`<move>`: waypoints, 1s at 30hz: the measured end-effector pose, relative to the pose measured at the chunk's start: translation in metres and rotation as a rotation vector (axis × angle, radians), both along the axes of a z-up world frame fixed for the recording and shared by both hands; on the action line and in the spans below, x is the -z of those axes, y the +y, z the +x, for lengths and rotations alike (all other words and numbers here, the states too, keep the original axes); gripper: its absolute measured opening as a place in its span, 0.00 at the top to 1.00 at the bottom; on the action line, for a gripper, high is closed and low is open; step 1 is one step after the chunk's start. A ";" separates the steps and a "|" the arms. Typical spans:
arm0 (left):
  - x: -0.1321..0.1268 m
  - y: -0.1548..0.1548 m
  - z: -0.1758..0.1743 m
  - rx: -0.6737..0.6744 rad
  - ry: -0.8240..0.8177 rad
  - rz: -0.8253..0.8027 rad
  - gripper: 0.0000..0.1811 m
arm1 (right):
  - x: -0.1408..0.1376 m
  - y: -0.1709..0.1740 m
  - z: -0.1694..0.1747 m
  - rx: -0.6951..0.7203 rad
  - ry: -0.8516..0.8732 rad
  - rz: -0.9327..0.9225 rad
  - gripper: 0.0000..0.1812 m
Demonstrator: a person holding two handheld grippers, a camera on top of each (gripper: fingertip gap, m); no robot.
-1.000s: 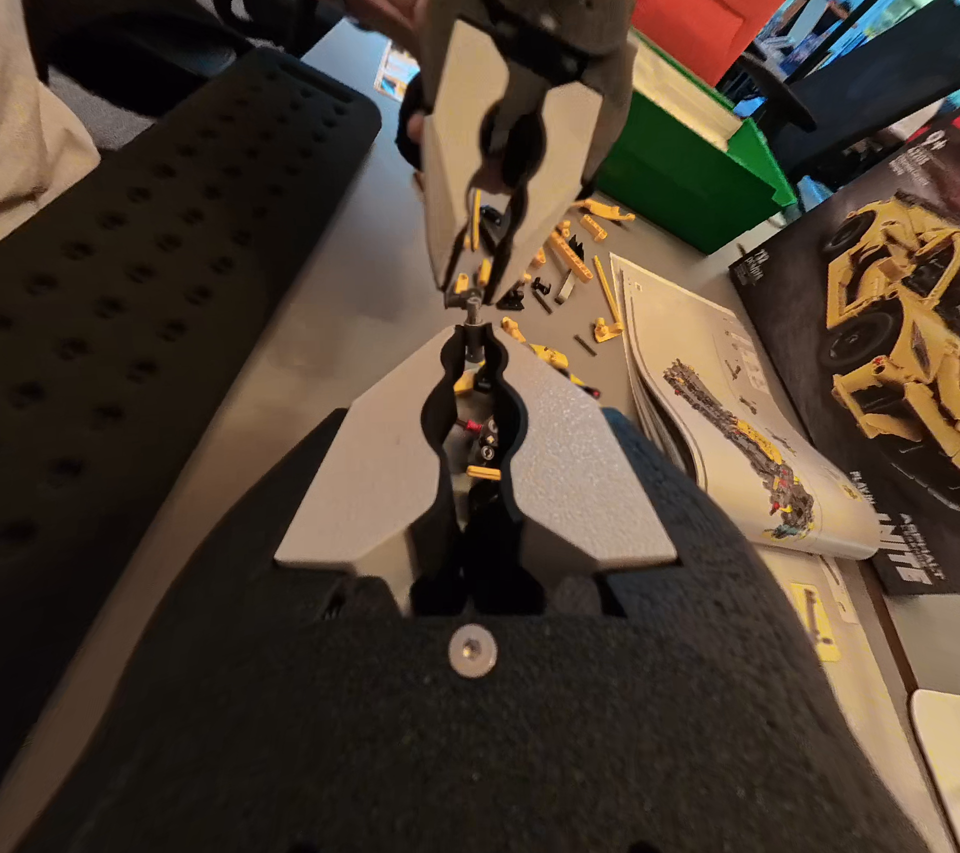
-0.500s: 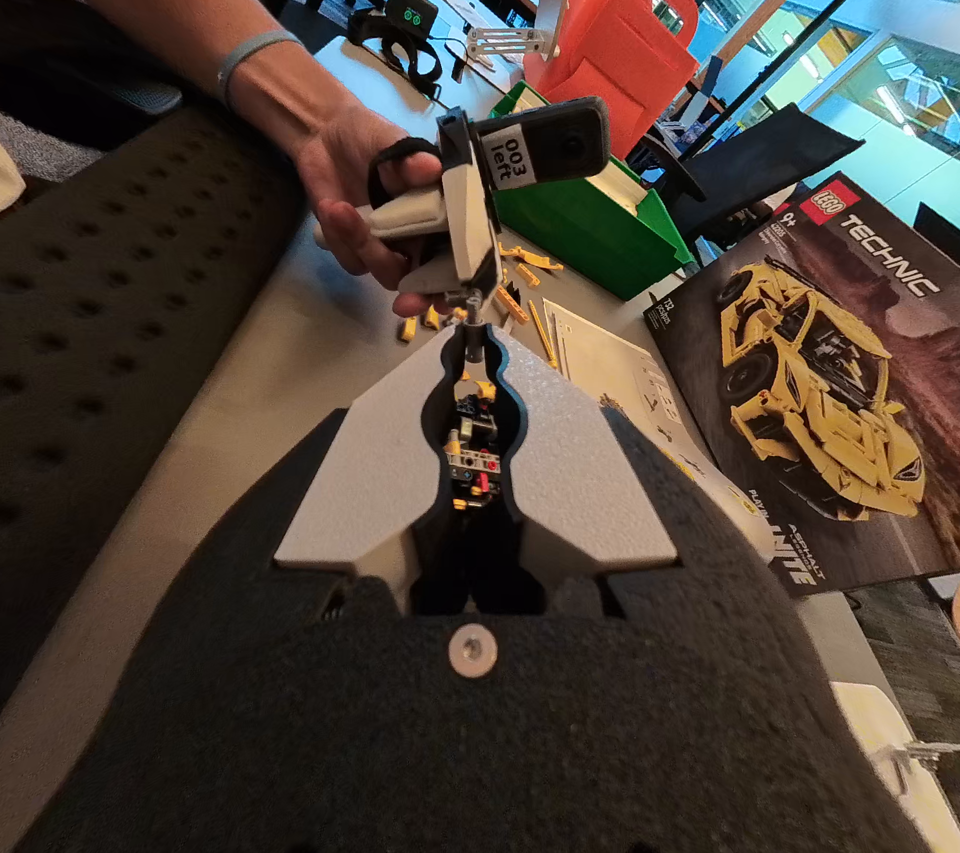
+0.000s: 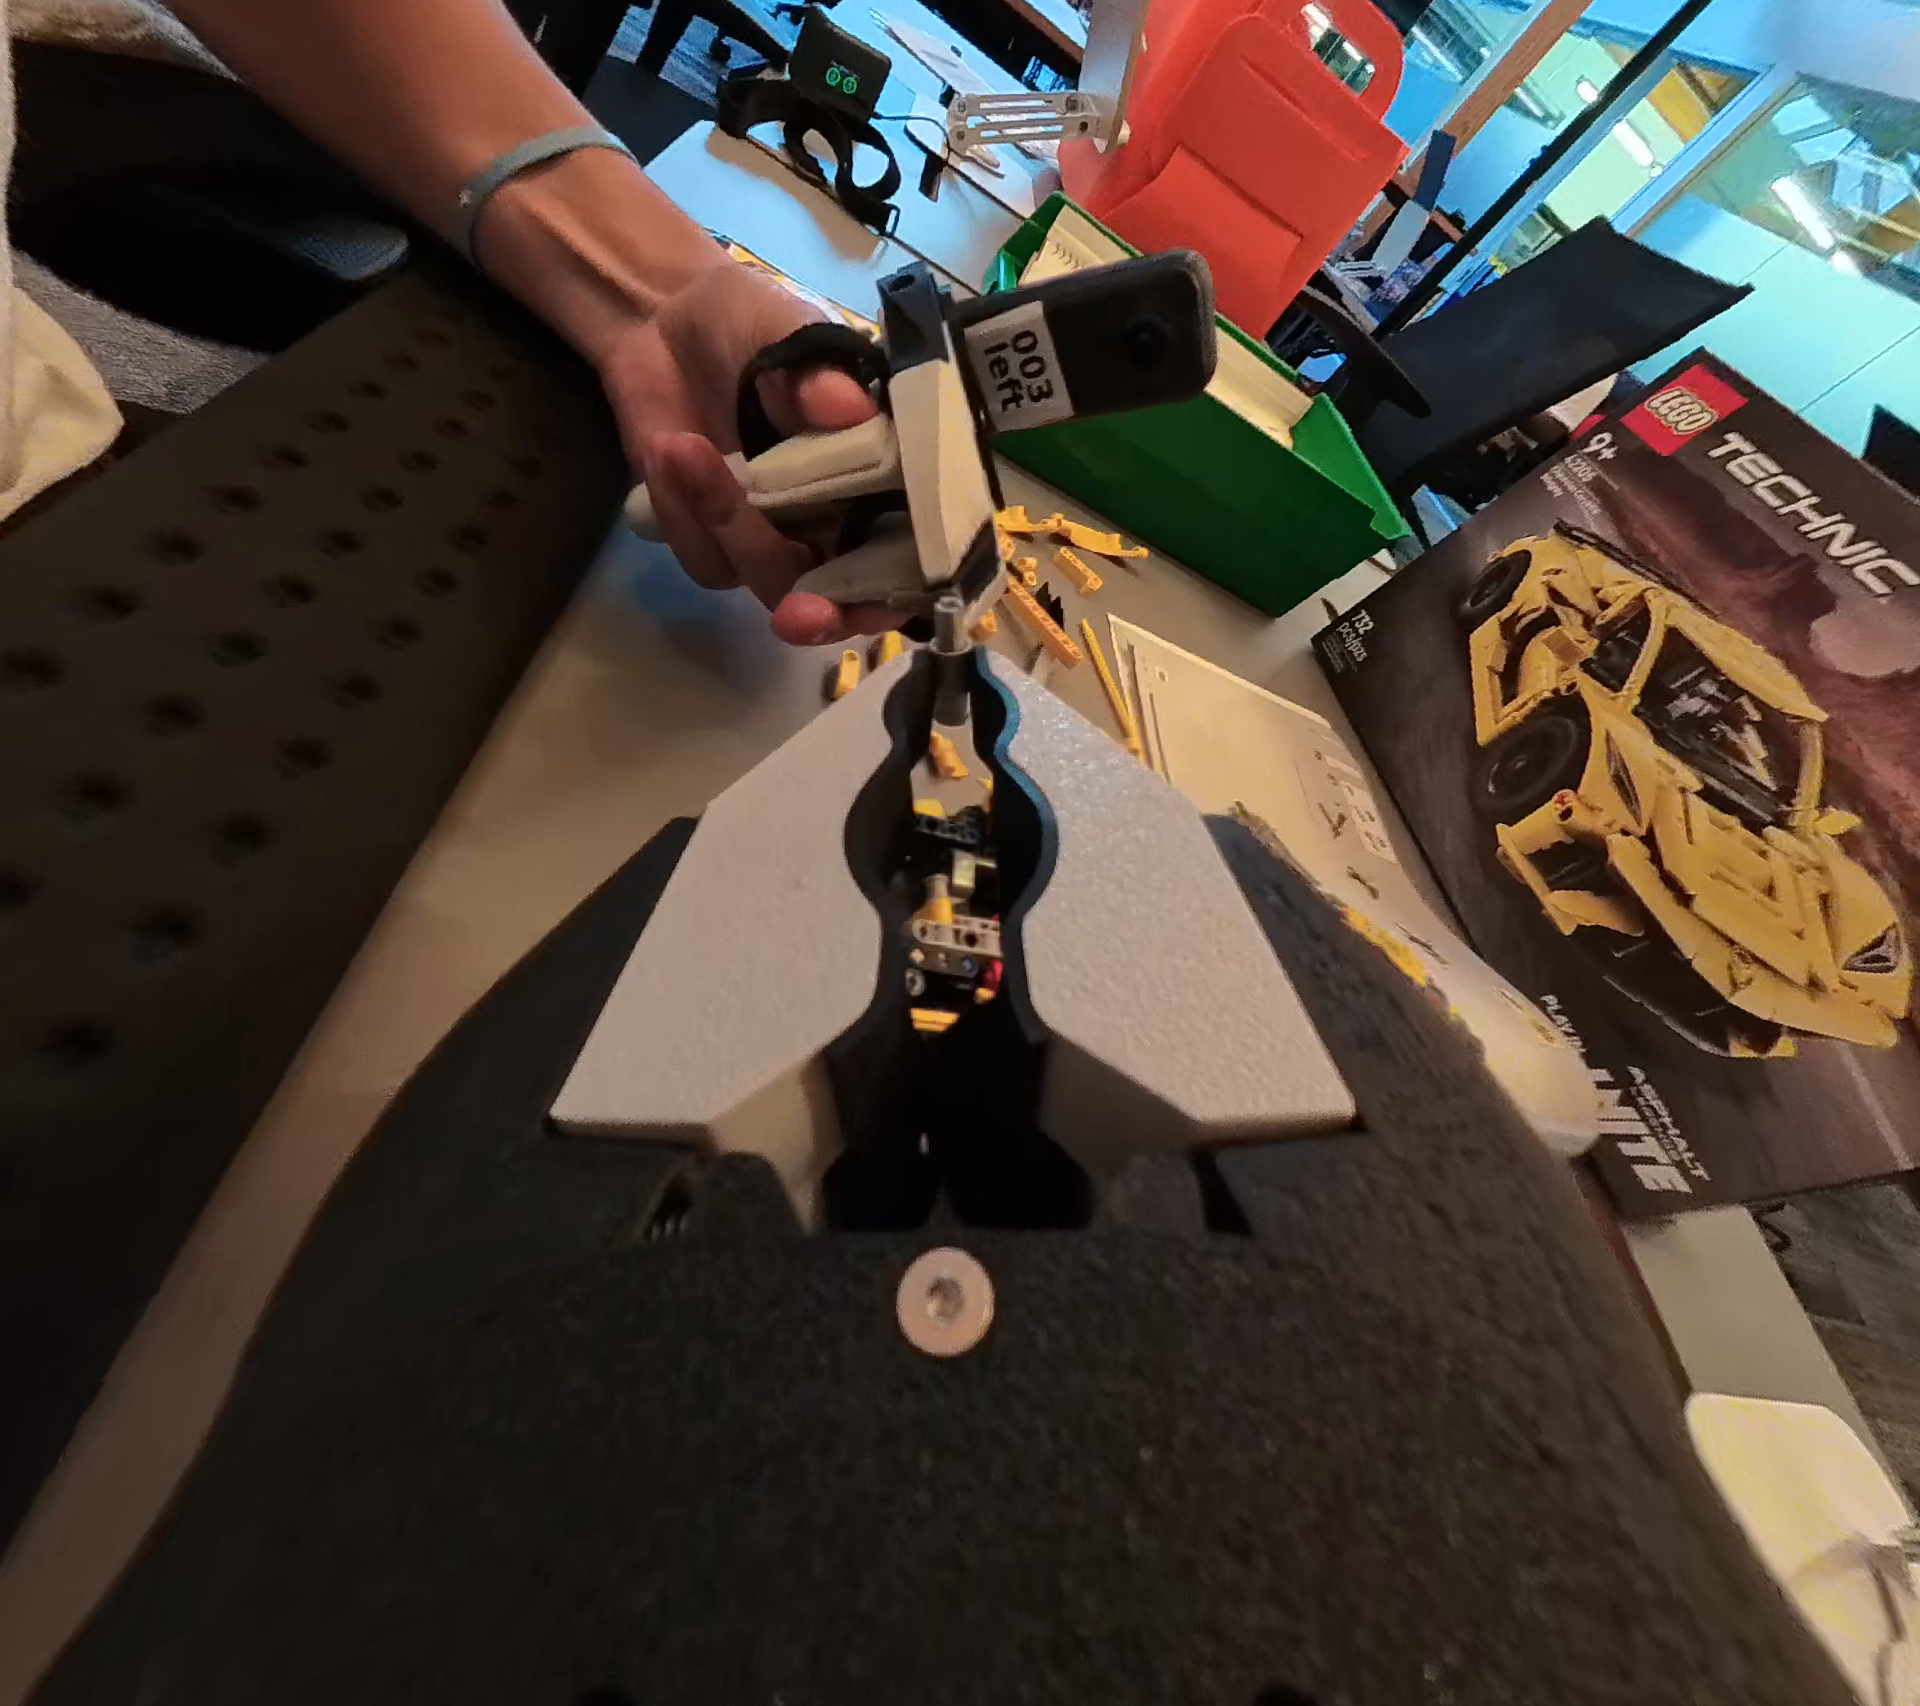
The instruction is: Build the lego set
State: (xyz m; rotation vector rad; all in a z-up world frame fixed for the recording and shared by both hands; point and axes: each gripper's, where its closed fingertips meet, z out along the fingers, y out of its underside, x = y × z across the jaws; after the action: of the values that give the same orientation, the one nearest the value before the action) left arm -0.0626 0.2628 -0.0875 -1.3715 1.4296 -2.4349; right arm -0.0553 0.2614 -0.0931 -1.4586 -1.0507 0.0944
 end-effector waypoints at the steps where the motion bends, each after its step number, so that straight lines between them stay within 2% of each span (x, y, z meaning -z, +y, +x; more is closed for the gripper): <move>1: 0.003 -0.007 0.000 0.021 0.008 0.033 0.97 | 0.005 -0.001 -0.006 -0.021 -0.022 -0.009 0.97; 4: 0.004 -0.011 0.002 0.023 0.007 0.066 0.97 | 0.008 0.000 -0.008 -0.017 -0.035 -0.013 0.97; 9: 0.009 -0.013 0.001 0.022 0.009 0.088 0.97 | 0.012 -0.003 -0.010 -0.038 0.042 -0.066 0.97; 15: 0.008 -0.008 -0.006 0.019 0.002 0.092 0.98 | 0.007 -0.003 -0.008 -0.035 0.049 -0.014 0.97; 27: 0.007 -0.010 -0.005 0.030 -0.010 0.113 0.98 | 0.008 -0.004 -0.007 -0.059 -0.016 0.007 0.97; 30: 0.008 -0.004 0.001 -0.057 -0.026 0.184 0.98 | 0.010 0.003 0.000 0.020 -0.020 -0.005 0.97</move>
State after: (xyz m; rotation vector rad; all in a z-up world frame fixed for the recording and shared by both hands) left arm -0.0616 0.2589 -0.0958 -1.3170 1.5411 -2.2147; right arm -0.0551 0.2643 -0.1032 -1.4772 -1.0526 0.0688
